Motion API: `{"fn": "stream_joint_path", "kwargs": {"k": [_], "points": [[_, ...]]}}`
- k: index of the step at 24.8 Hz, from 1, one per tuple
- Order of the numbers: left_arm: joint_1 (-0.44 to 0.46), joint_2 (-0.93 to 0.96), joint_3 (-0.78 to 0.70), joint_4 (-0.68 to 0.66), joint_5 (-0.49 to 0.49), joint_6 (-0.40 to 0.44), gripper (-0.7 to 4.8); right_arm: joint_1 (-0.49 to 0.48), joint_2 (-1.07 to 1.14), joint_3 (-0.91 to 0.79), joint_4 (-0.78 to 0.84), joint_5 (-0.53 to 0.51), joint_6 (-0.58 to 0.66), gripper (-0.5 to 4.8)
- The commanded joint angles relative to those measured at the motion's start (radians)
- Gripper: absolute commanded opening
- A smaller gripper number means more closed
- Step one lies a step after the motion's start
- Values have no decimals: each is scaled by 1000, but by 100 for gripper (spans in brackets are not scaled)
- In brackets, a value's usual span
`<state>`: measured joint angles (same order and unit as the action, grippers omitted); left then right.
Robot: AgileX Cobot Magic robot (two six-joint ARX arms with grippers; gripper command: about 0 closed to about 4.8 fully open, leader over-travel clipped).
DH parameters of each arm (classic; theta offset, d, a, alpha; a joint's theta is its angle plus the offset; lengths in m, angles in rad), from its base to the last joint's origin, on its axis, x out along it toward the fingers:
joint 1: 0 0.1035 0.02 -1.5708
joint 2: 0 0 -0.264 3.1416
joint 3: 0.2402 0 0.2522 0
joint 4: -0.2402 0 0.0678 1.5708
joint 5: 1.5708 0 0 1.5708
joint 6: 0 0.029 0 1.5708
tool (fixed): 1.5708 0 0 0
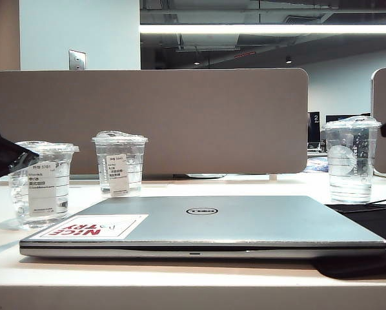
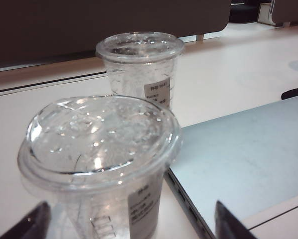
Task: Pick up the coffee cup on the middle and place it on the left side of the laptop.
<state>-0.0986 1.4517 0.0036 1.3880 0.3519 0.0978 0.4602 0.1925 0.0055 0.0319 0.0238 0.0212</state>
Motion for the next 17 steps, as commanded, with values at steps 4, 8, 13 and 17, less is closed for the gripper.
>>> {"fn": "stream_joint_path", "kwargs": {"k": [4, 8, 13, 17], "points": [[2, -9, 2, -55, -18, -5, 364, 154, -10, -4, 17, 0, 1, -5], [2, -87, 2, -58, -18, 0, 67, 271, -21, -4, 17, 0, 1, -5], [2, -219, 2, -141, -45, 8, -6, 274, -57, -4, 17, 1, 1, -5], [2, -356, 3, -269, -45, 6, -6, 266, -102, -4, 17, 0, 1, -5]]}}
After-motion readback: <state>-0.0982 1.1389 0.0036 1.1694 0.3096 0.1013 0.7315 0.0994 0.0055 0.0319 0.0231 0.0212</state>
